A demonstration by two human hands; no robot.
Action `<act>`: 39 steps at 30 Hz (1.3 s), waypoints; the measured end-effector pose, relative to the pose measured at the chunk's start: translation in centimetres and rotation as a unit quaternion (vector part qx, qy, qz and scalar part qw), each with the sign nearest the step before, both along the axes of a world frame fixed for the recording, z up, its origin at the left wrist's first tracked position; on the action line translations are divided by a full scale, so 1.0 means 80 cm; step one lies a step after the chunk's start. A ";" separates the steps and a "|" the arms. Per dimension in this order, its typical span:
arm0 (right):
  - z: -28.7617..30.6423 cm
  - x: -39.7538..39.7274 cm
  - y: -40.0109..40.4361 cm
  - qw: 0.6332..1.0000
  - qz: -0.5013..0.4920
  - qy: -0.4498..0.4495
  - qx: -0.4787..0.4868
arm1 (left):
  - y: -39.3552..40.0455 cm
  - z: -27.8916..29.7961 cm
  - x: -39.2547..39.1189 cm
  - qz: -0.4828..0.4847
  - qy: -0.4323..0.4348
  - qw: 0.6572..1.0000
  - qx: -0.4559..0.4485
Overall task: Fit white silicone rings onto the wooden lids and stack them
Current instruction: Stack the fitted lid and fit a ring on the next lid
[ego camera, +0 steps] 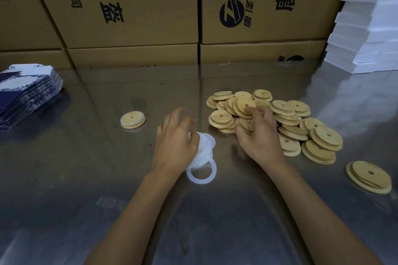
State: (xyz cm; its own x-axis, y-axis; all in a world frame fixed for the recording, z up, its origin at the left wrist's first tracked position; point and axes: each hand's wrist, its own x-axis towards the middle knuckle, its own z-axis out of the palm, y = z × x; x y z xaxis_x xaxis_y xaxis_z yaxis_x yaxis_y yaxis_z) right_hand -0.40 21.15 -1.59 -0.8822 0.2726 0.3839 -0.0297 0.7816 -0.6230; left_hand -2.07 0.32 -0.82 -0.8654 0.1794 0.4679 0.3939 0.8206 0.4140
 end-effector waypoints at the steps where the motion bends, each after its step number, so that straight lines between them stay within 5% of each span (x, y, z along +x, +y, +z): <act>1: 0.000 0.000 -0.001 1.000 -0.002 0.010 -0.013 | 0.001 -0.001 0.001 -0.003 0.002 1.000 0.000; 14: 0.008 0.002 -0.006 0.997 0.016 0.074 -0.026 | 0.013 0.002 0.007 -0.057 0.003 0.998 0.008; 19: 0.019 0.014 -0.029 0.990 0.073 0.105 -0.060 | 0.023 0.016 0.016 -0.072 -0.057 0.972 0.215; 25: 0.024 0.026 -0.051 0.974 0.171 0.130 -0.071 | 0.021 0.035 0.017 -0.112 -0.188 0.870 0.443; 28: 0.030 0.026 -0.053 0.954 0.183 0.057 -0.231 | 0.019 0.038 0.018 -0.114 -0.194 0.862 0.455; 32: 0.032 0.023 -0.040 0.872 0.218 -0.043 -0.437 | 0.018 0.040 0.021 -0.157 -0.216 0.850 0.454; 35: 0.029 0.023 -0.037 0.841 0.209 -0.055 -0.495 | 0.017 0.042 0.022 -0.158 -0.192 0.866 0.434; 39: 0.028 0.018 -0.029 0.819 0.160 -0.056 -0.548 | -0.007 0.043 0.011 -0.088 -0.155 0.955 0.236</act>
